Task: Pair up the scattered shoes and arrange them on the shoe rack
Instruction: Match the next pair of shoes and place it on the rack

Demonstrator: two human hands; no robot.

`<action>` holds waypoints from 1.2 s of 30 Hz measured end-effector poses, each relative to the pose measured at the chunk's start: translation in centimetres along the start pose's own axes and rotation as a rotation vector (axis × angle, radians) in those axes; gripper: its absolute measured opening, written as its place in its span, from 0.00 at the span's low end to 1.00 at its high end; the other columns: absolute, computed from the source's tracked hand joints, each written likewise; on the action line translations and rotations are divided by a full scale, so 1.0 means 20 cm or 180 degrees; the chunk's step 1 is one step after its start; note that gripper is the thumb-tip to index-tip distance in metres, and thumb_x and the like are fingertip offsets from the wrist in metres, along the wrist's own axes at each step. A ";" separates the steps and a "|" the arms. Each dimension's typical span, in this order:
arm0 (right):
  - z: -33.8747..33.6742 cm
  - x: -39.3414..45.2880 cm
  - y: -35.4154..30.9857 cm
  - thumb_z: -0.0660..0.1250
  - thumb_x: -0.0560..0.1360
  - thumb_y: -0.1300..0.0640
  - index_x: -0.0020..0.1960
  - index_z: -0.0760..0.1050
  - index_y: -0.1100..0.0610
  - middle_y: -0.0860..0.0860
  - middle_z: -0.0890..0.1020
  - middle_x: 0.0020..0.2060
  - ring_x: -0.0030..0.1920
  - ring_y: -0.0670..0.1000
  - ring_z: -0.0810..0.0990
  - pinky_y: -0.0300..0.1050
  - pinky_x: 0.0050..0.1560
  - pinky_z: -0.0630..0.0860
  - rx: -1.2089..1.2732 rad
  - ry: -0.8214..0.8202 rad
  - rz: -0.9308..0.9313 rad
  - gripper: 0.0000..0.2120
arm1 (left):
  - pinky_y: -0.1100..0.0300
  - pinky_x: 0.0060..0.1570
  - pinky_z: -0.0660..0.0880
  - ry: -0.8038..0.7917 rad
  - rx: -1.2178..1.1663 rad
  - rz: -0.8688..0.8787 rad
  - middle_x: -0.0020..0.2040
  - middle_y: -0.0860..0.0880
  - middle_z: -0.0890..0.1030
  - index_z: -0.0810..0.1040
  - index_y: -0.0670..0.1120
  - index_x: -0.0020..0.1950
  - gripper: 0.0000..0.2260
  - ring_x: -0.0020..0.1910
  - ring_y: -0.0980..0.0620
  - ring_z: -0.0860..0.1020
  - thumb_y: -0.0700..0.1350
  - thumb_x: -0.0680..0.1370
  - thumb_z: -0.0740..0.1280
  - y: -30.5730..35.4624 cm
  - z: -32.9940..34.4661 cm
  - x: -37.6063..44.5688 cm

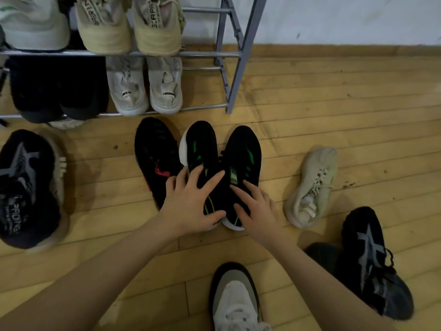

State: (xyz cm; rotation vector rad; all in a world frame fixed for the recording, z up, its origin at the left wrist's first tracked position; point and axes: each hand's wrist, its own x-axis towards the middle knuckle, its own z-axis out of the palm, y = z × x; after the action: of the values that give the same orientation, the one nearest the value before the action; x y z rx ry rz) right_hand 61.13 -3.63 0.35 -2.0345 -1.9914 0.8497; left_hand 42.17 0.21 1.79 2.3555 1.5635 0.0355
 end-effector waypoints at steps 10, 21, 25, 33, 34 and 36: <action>0.10 -0.05 0.03 0.57 0.74 0.34 0.73 0.43 0.32 0.48 0.41 0.76 0.75 0.56 0.36 0.62 0.71 0.39 -0.0660 -0.0242 0.0157 0.33 | 0.41 0.57 0.68 -0.0096 0.0447 0.0092 0.73 0.42 0.63 0.66 0.57 0.71 0.34 0.61 0.30 0.69 0.67 0.67 0.63 0.03 0.04 -0.07; 0.09 -0.12 0.16 0.51 0.81 0.46 0.71 0.39 0.30 0.51 0.38 0.76 0.75 0.63 0.42 0.64 0.69 0.56 -0.0960 -0.0107 -0.0191 0.27 | 0.40 0.50 0.72 0.0496 0.0662 0.0263 0.70 0.38 0.68 0.70 0.53 0.69 0.33 0.58 0.29 0.72 0.57 0.65 0.72 -0.05 0.04 -0.07; 0.12 -0.11 0.17 0.54 0.79 0.45 0.73 0.43 0.32 0.54 0.42 0.76 0.73 0.70 0.47 0.72 0.64 0.58 -0.1267 -0.0025 -0.0272 0.28 | 0.35 0.53 0.68 0.0228 0.0857 0.0336 0.73 0.39 0.61 0.61 0.60 0.72 0.34 0.63 0.25 0.66 0.60 0.67 0.66 -0.01 0.05 -0.07; 0.10 -0.06 0.19 0.61 0.73 0.39 0.73 0.52 0.35 0.56 0.50 0.75 0.69 0.72 0.60 0.68 0.55 0.71 -0.1423 0.0086 -0.0412 0.31 | 0.39 0.58 0.68 -0.0116 0.1248 0.0337 0.77 0.44 0.47 0.52 0.63 0.73 0.30 0.67 0.27 0.60 0.67 0.74 0.57 0.01 0.06 -0.04; 0.10 -0.05 0.18 0.60 0.73 0.39 0.72 0.52 0.35 0.56 0.49 0.75 0.69 0.72 0.57 0.69 0.56 0.69 -0.1333 0.0082 -0.0361 0.31 | 0.38 0.55 0.70 -0.0091 0.1160 0.0291 0.76 0.44 0.53 0.58 0.62 0.72 0.29 0.64 0.27 0.63 0.66 0.73 0.60 0.01 0.05 -0.04; 0.11 -0.04 0.16 0.62 0.75 0.42 0.72 0.53 0.35 0.57 0.48 0.76 0.71 0.71 0.50 0.69 0.62 0.64 -0.1114 0.0033 -0.0266 0.29 | 0.38 0.47 0.73 -0.0057 0.0888 0.0233 0.71 0.42 0.67 0.69 0.58 0.68 0.27 0.56 0.26 0.71 0.62 0.70 0.67 0.01 0.03 -0.03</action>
State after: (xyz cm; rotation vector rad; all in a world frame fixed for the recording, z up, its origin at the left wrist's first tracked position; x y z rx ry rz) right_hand 62.91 -5.35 -2.81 -2.0992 -2.3371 0.4997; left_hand 42.14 -0.55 1.41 2.6150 1.5603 -0.1995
